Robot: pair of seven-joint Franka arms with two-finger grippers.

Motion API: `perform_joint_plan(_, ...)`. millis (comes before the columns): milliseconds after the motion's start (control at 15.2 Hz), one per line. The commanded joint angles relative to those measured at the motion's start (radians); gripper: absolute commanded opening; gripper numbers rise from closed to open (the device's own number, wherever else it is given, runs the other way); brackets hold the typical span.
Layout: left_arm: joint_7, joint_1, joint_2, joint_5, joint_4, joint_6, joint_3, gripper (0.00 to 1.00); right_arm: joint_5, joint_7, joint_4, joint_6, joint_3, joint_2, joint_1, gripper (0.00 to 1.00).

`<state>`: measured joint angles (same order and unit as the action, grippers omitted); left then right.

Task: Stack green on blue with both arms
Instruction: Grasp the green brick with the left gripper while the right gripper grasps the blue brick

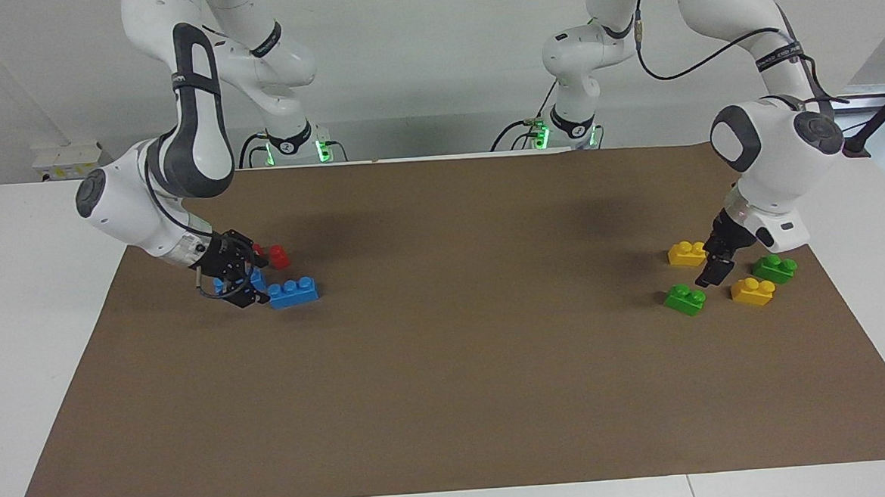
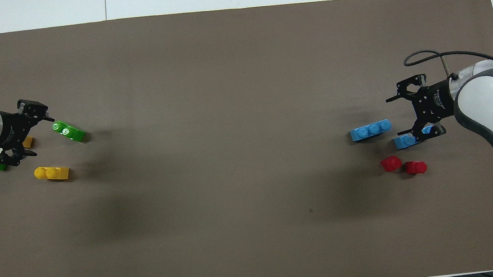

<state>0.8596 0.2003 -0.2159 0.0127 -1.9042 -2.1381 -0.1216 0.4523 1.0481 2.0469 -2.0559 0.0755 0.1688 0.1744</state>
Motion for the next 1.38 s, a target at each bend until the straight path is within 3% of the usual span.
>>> perform_joint_plan(0,0.041,0.004,-0.080,-0.034,0.071,-0.006,-0.003,1.00,0.029,-0.049,0.027,-0.036,0.004,0.004,0.005,0.93)
perform_joint_plan(592,0.101,0.002,-0.171,-0.046,0.097,-0.088,-0.003,1.00,0.060,-0.129,0.032,-0.076,0.004,0.066,0.010,0.93)
perform_joint_plan(1316,0.141,0.002,-0.184,-0.060,0.040,-0.163,-0.003,1.00,0.065,-0.143,0.079,-0.144,0.004,0.075,0.002,0.89)
